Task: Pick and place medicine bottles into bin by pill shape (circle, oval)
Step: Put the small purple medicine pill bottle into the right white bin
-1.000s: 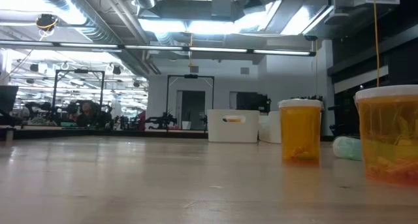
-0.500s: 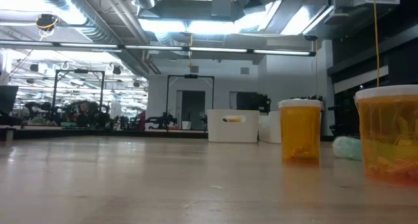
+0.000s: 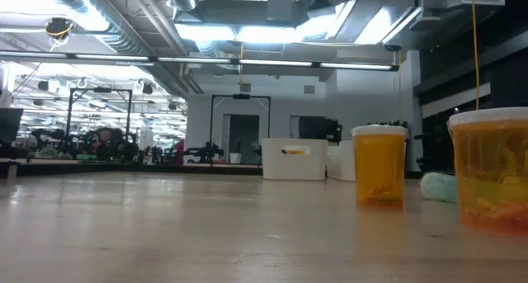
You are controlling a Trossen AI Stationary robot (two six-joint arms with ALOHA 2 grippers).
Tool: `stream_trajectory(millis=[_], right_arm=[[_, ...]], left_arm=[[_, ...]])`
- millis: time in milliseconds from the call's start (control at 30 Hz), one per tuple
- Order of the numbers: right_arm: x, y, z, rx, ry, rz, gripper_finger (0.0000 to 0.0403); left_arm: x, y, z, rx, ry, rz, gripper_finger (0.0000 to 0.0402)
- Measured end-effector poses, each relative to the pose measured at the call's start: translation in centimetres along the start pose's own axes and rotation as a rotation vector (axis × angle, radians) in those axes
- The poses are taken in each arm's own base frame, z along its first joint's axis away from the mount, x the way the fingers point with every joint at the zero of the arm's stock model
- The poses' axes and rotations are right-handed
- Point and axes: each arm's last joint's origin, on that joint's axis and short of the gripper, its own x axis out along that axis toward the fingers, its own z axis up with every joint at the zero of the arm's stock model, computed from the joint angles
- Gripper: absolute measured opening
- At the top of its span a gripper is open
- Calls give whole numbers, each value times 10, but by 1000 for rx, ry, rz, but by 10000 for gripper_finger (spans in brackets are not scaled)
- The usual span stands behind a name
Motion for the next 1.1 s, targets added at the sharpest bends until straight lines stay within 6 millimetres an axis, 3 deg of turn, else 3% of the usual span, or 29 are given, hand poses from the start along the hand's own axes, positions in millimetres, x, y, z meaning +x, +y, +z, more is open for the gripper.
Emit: stream_trajectory(millis=[467, 867, 1100], right_arm=[[0, 0, 0, -1, -3, 2, 218], [0, 0, 0, 1, -3, 6, 112], [0, 0, 0, 1, -3, 5, 129]], left_arm=[[-5, -5, 0, 10, 2, 16, 80], [-5, -5, 0, 11, 3, 16, 86], [-5, -5, 0, 33, 3, 15, 97]])
